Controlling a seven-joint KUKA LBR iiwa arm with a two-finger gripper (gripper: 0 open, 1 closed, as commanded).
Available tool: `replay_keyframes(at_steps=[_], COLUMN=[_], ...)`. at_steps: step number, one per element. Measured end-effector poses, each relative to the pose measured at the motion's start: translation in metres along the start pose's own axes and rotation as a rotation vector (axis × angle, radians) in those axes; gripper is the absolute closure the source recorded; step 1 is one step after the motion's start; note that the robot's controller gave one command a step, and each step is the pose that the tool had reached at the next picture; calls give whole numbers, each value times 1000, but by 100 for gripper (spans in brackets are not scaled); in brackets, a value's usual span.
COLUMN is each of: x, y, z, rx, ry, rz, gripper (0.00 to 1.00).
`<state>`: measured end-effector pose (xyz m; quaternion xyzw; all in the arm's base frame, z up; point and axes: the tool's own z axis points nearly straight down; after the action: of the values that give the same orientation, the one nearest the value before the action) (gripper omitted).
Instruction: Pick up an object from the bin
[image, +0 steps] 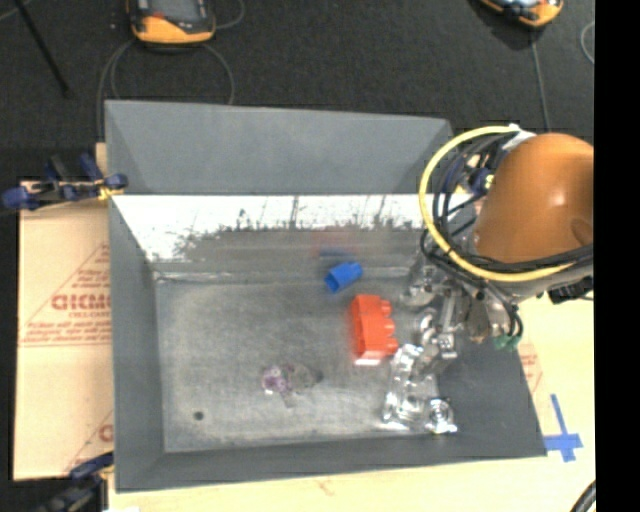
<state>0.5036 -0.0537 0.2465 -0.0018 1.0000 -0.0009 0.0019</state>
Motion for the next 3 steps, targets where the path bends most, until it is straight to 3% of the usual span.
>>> replay_keyframes(at_steps=[1,2,3], x=[9,-6,-1], y=[75,111,133], z=[164,145,146], rx=[-1,-5,-2], ry=[-4,-2,3], rz=[-39,-17,-61], gripper=[0,0,0])
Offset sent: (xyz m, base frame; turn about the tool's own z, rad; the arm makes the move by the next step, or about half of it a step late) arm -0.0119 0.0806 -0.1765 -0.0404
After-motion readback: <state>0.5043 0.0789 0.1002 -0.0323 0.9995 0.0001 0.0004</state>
